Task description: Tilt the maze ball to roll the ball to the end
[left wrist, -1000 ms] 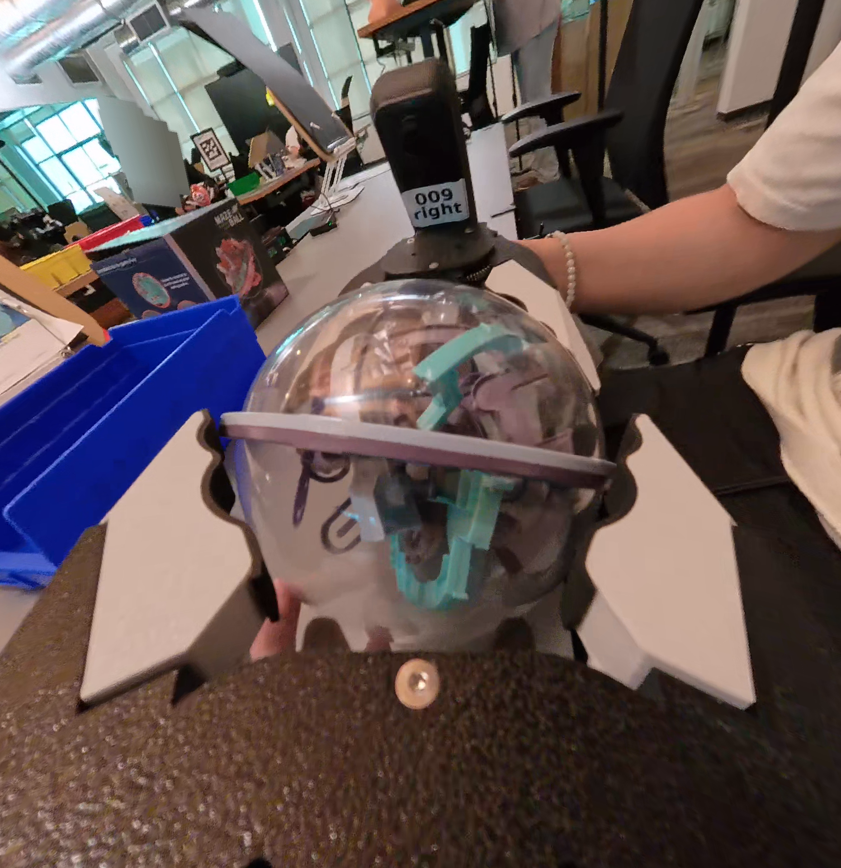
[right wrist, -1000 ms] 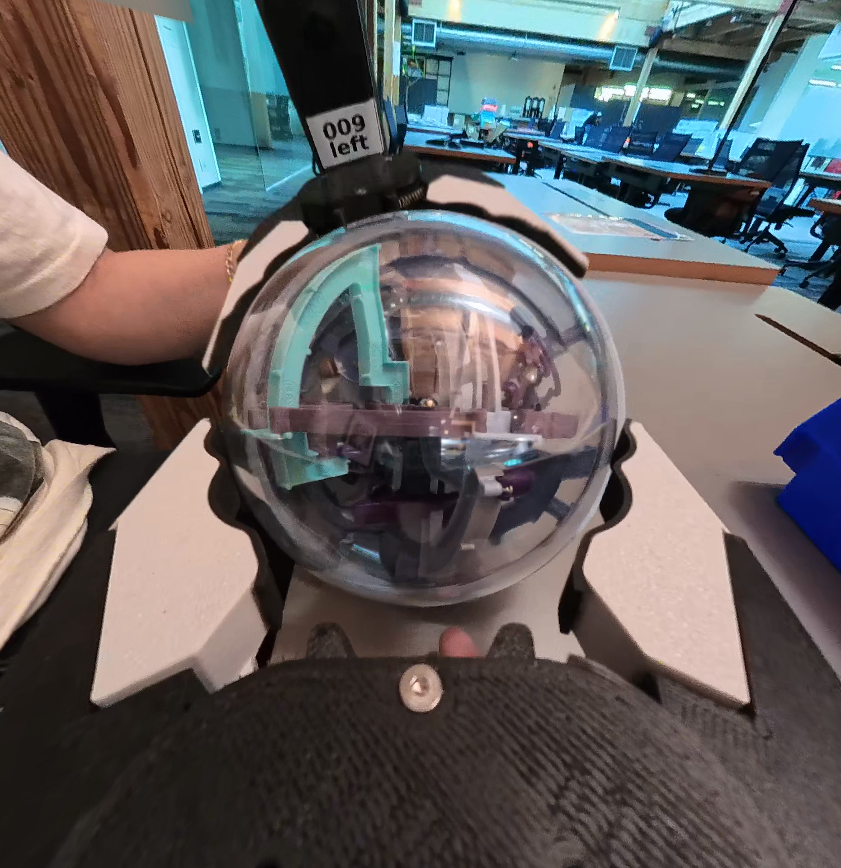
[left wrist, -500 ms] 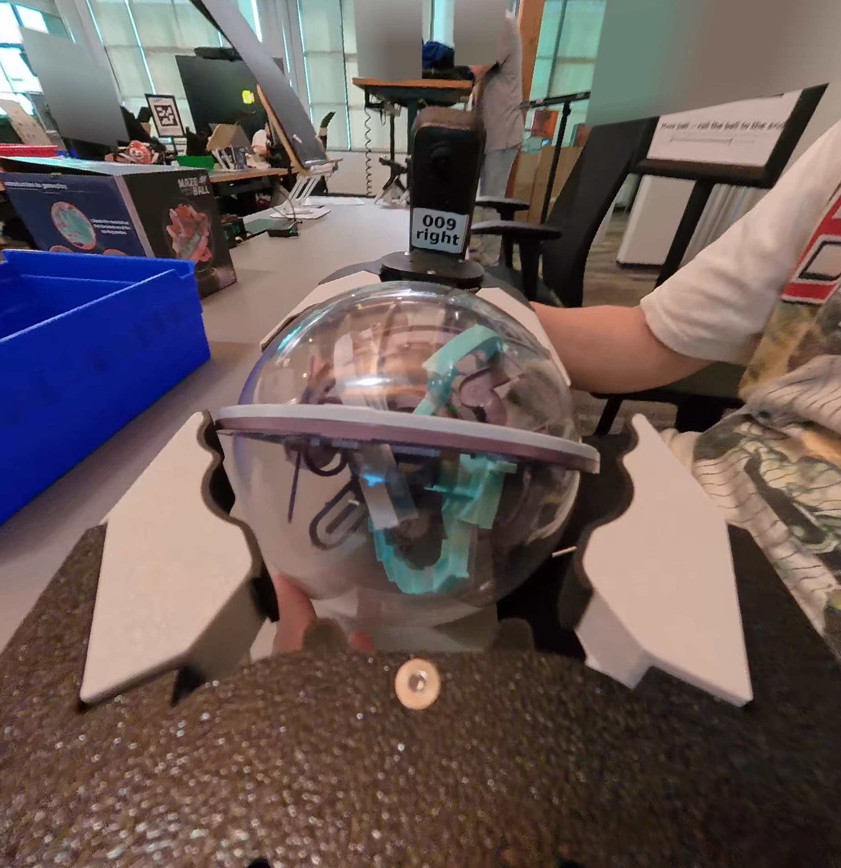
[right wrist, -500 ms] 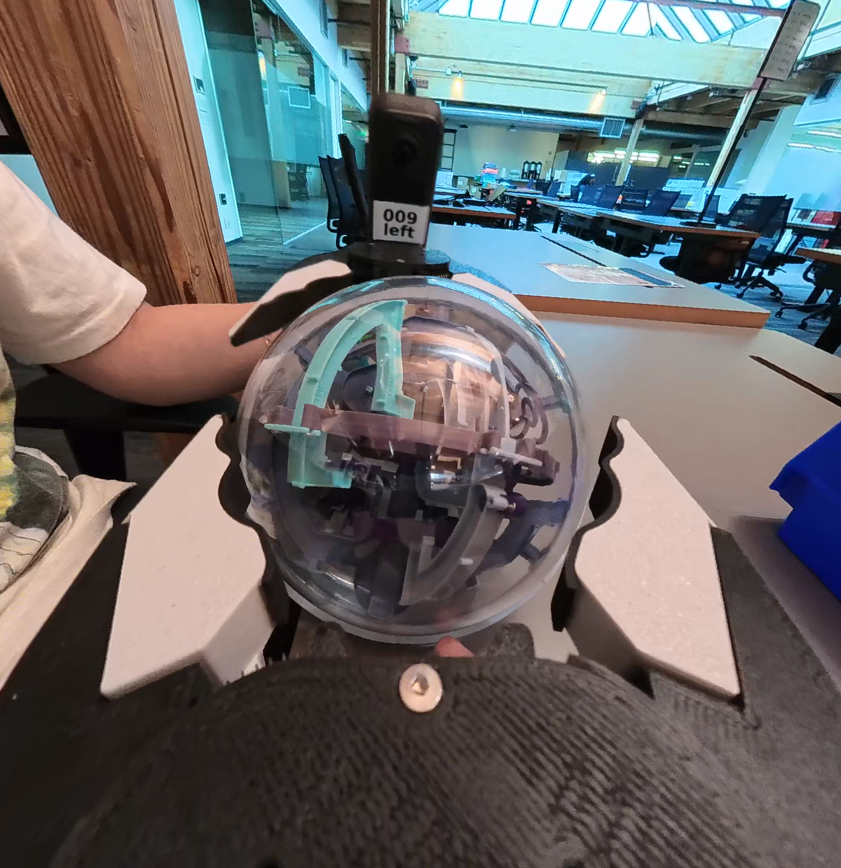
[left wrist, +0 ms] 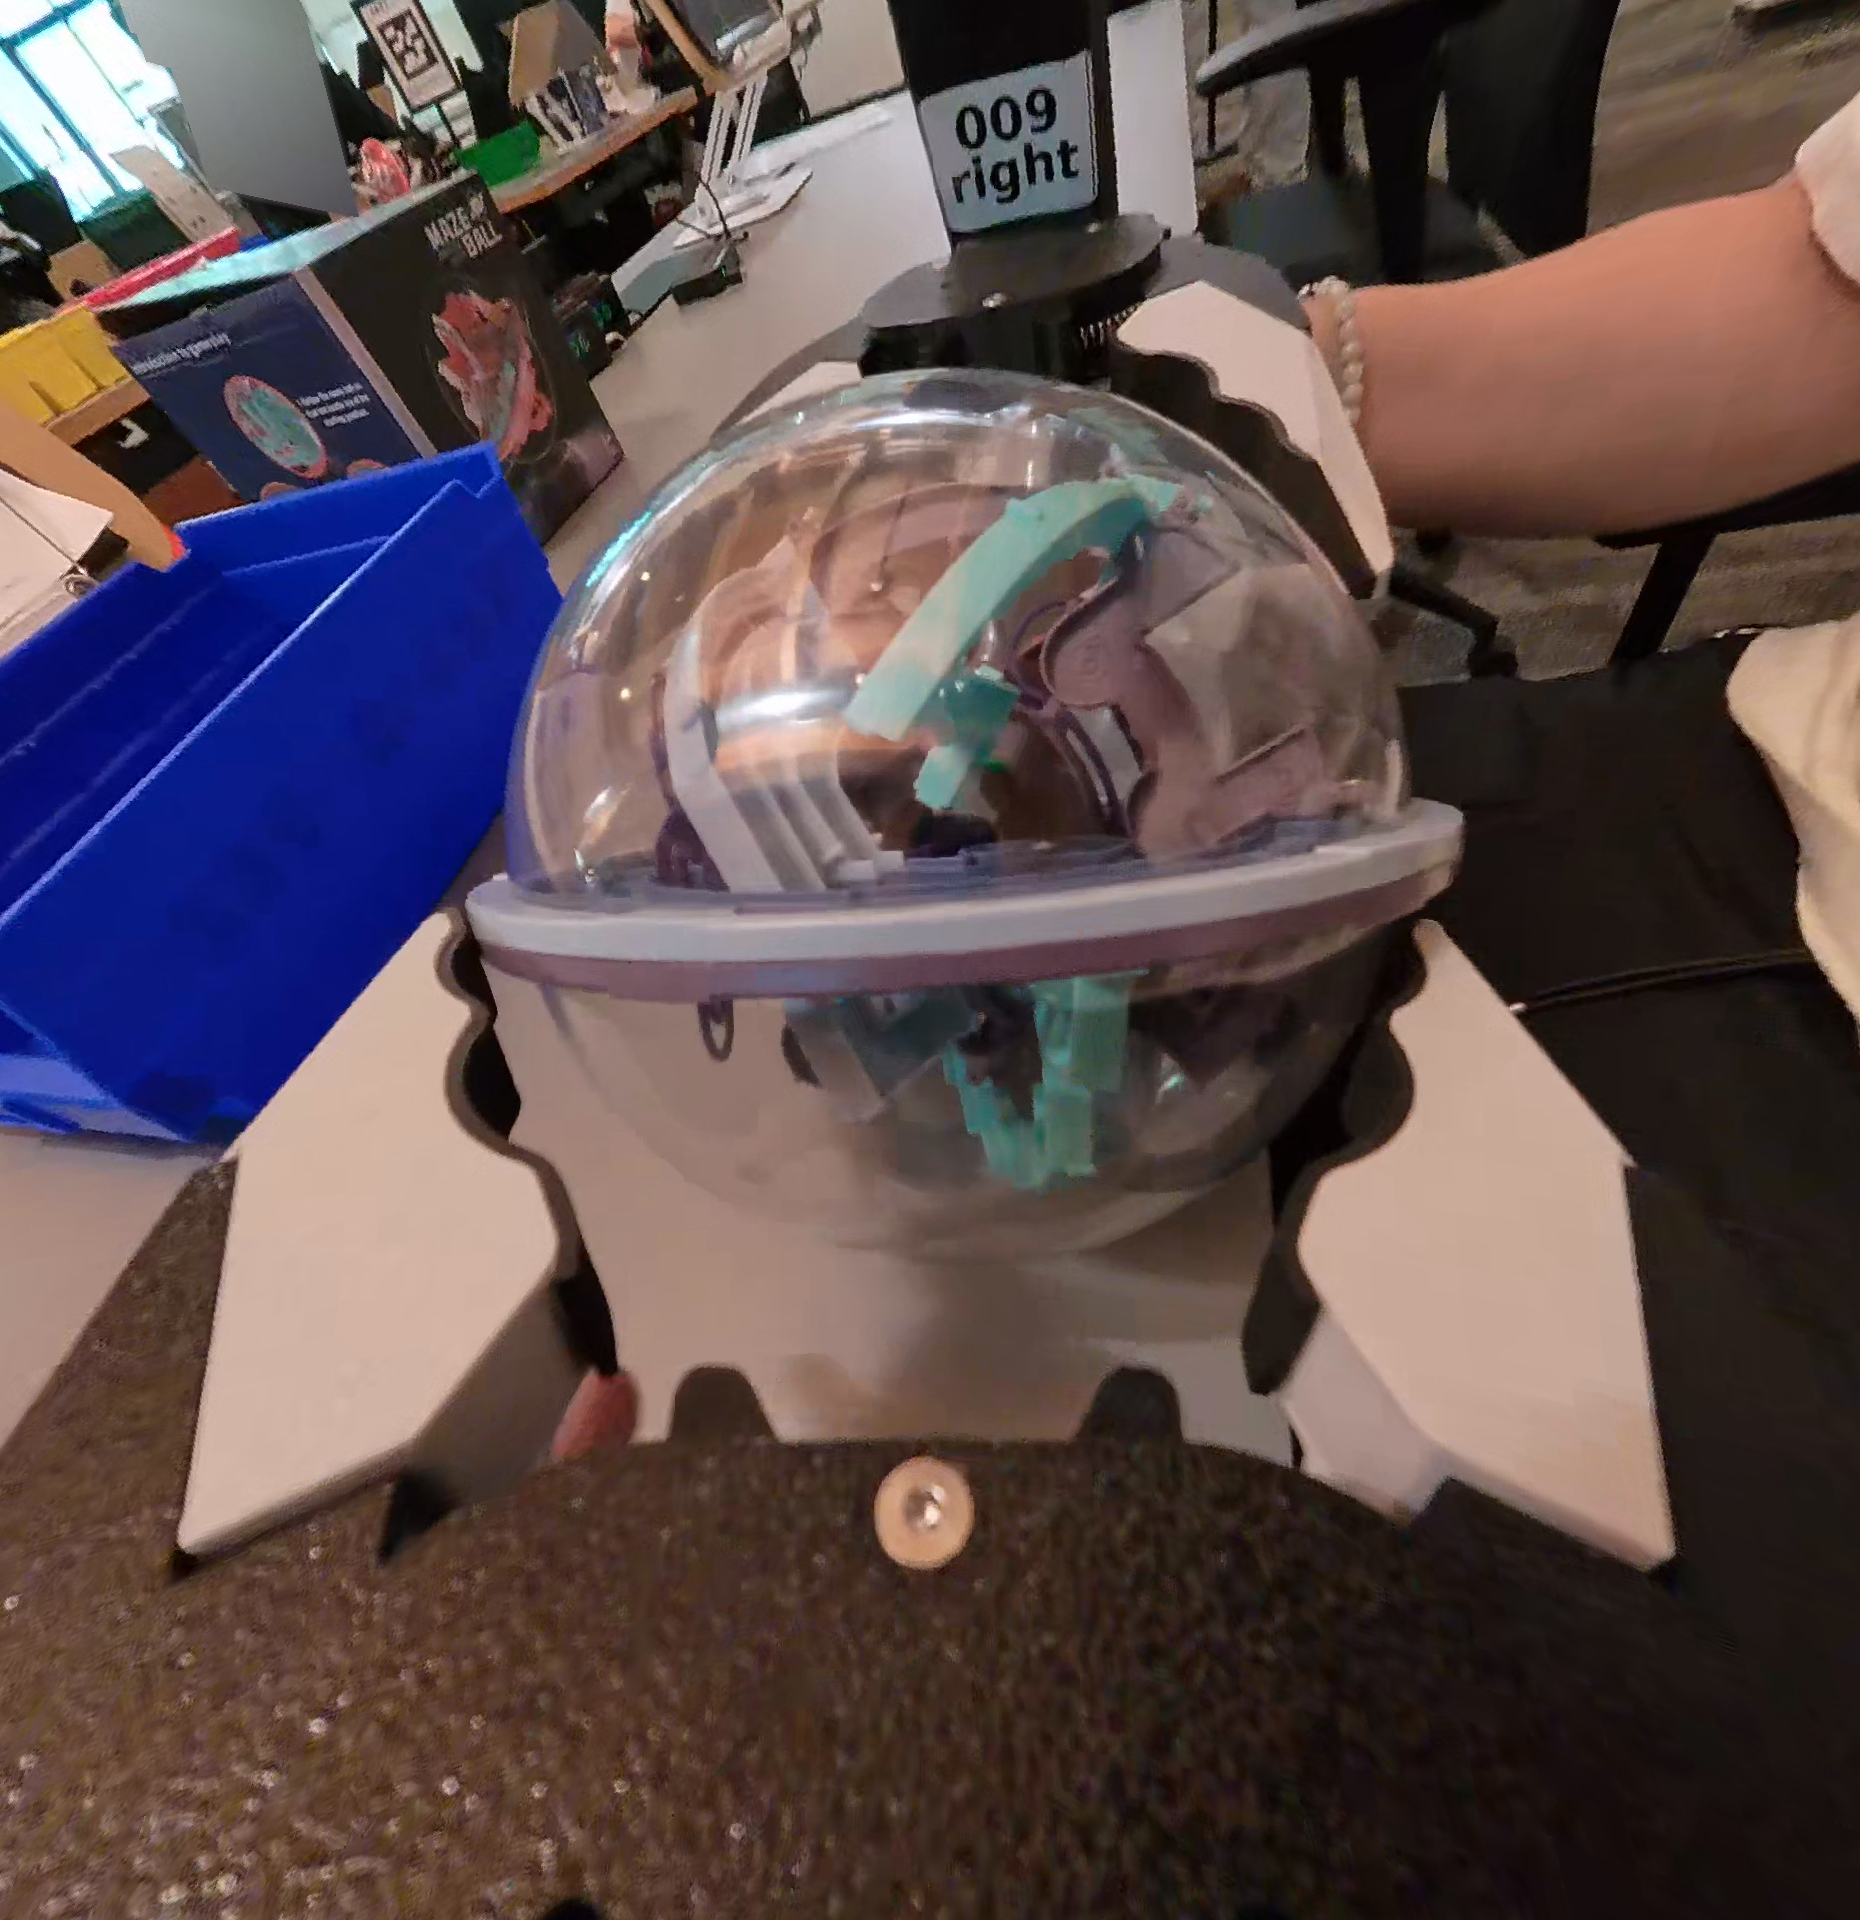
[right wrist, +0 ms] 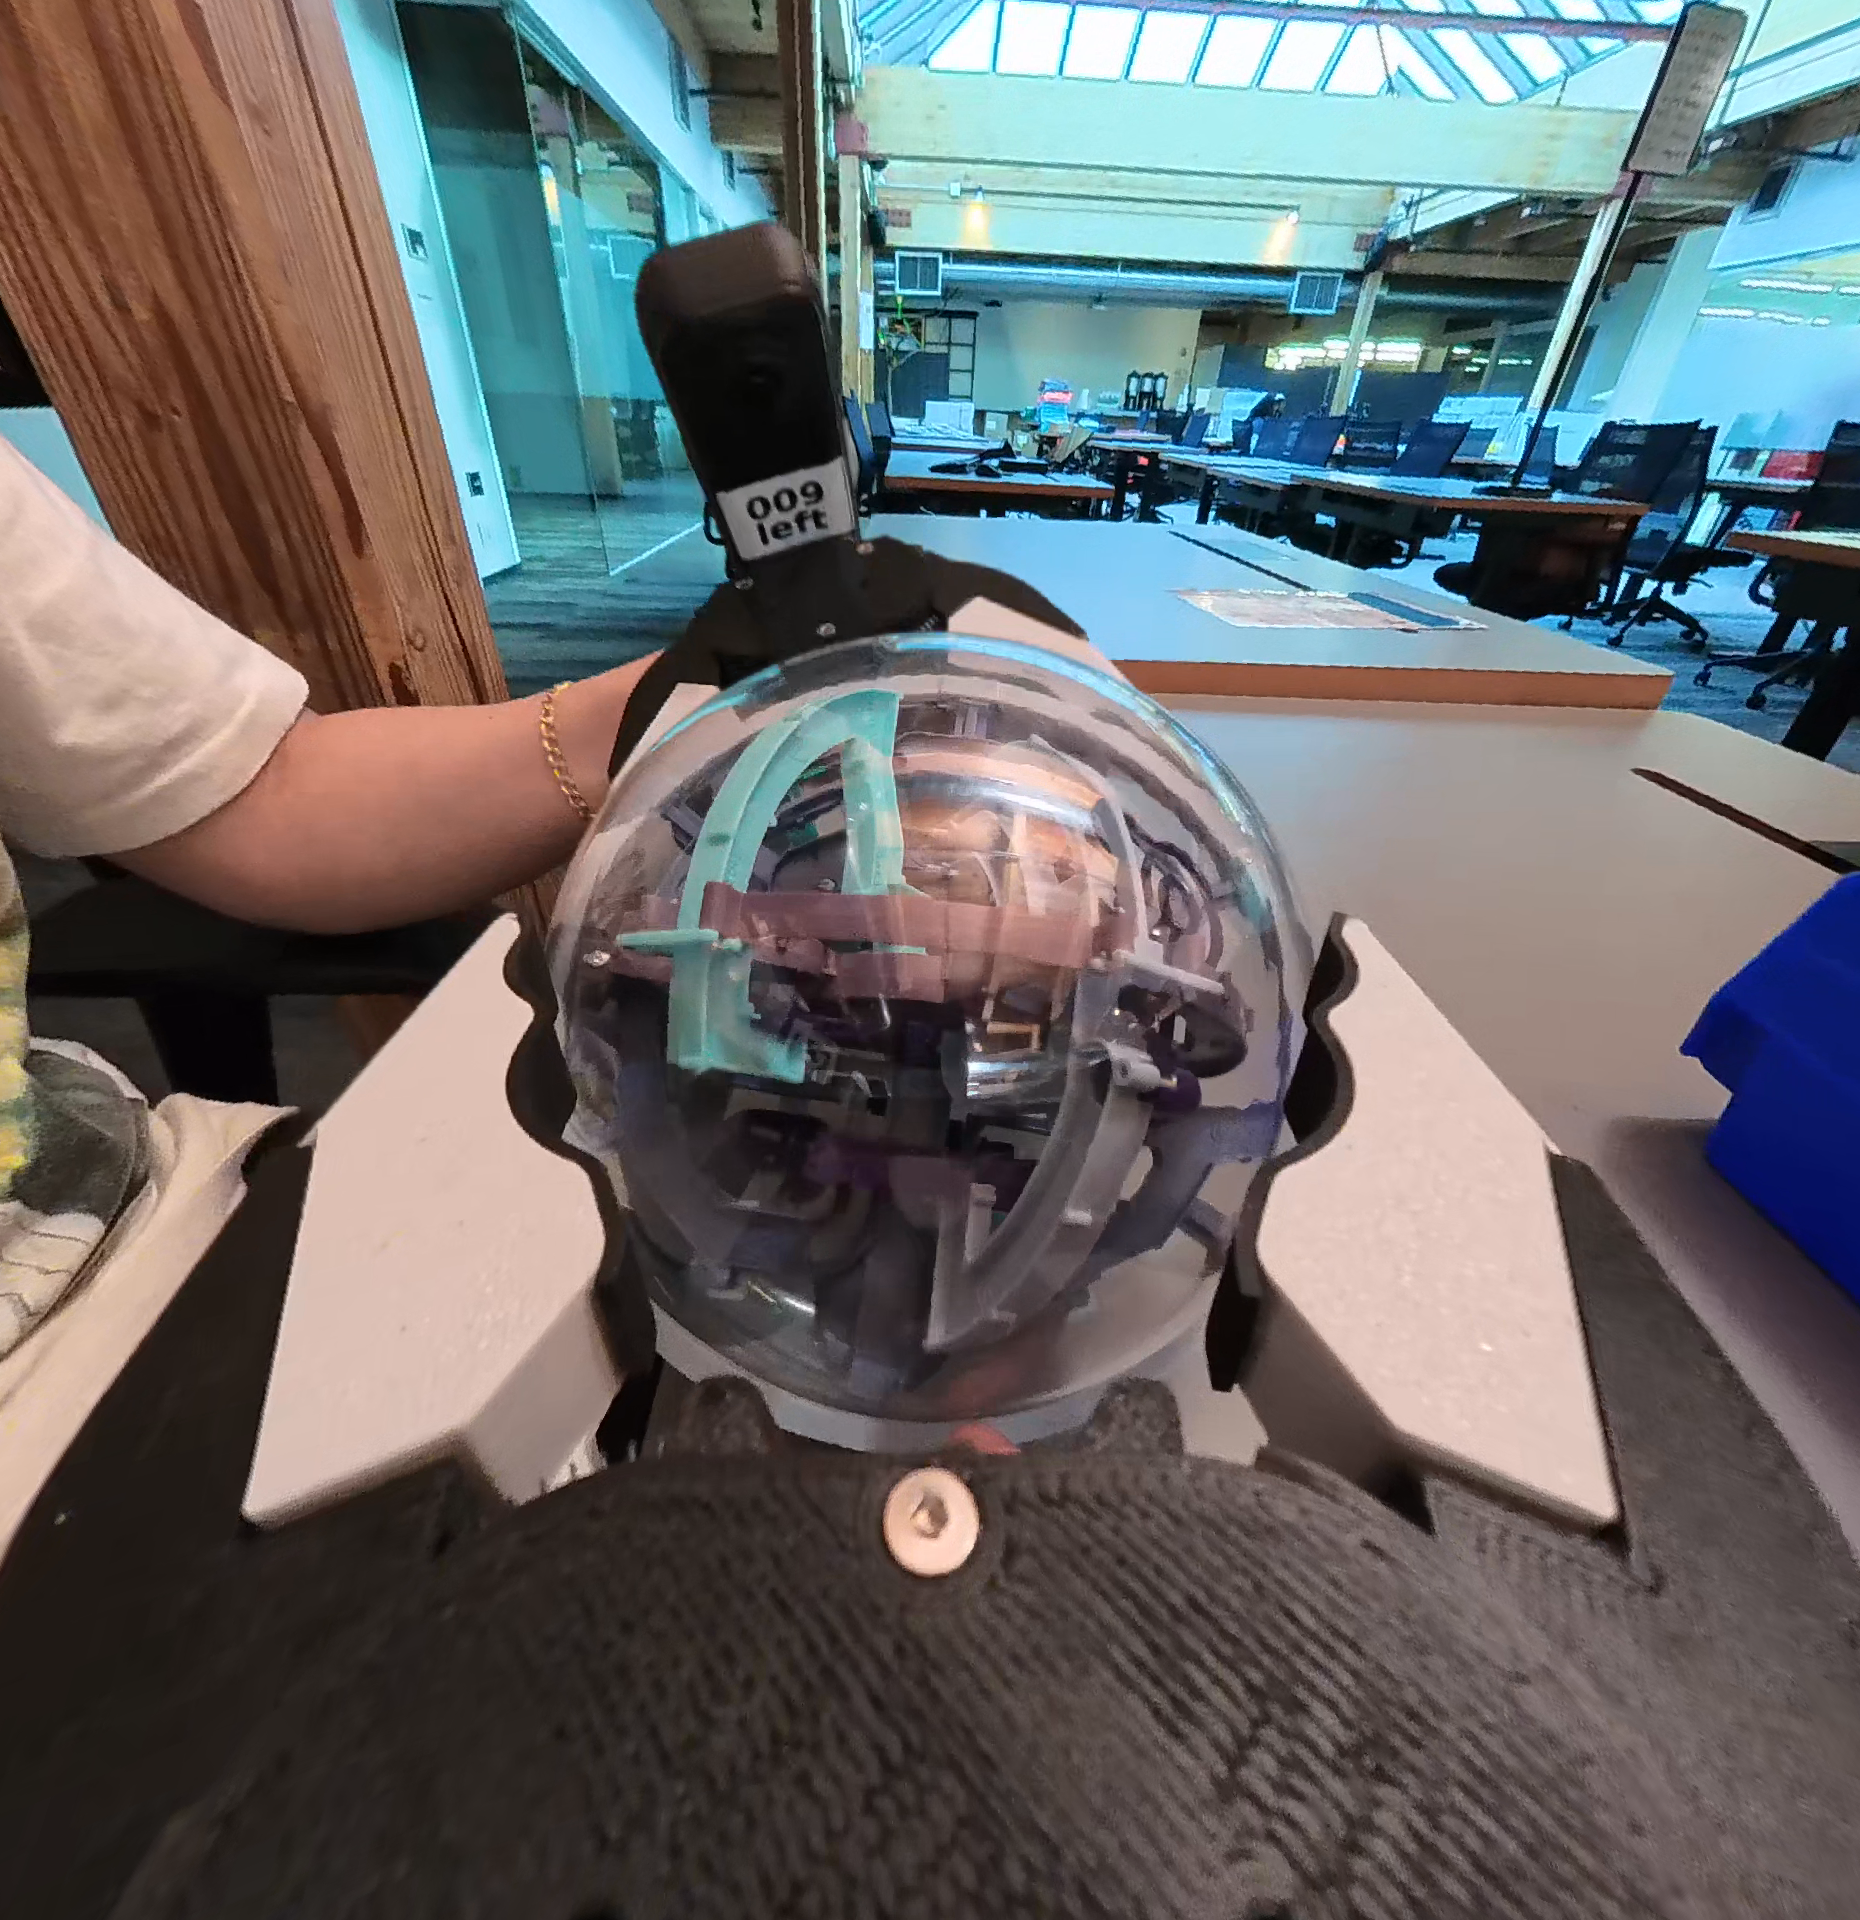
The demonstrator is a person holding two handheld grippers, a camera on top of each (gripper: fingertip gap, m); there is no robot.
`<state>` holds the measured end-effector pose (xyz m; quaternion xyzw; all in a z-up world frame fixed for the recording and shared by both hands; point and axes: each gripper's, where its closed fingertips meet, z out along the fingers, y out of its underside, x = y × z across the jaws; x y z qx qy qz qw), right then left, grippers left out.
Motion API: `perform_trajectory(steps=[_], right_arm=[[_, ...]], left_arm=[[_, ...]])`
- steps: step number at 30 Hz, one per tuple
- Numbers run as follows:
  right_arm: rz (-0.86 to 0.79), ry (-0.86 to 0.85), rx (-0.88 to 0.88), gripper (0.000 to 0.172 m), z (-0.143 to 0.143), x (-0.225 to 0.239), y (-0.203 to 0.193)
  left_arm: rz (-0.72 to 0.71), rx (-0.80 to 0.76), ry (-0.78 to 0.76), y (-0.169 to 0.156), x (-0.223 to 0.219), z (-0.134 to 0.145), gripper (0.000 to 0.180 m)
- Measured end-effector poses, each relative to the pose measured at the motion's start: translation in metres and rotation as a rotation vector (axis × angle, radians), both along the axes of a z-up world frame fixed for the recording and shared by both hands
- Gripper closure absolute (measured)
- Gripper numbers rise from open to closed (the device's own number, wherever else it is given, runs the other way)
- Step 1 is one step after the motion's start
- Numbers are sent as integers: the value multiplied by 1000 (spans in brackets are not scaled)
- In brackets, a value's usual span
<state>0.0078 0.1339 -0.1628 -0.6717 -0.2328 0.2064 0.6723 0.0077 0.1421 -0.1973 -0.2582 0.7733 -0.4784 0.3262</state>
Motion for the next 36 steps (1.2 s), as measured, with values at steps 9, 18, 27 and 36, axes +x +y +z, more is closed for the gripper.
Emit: perform_trajectory(steps=[9, 18, 27, 36], right_arm=[[-36, -59, -32, 20, -5, -6, 7], [-49, -84, -2, 19, -3, -11, 11], [-59, -21, 57, 30, 10, 0, 7], [-33, -82, 30, 24, 5, -1, 1]], left_arm=[[-20, 225, -180, -20, 3, 15, 23], [14, 123, -20, -3, 0, 0, 24], [70, 115, 66, 3, 6, -17, 27], [22, -28, 73, -10, 6, -8, 26]])
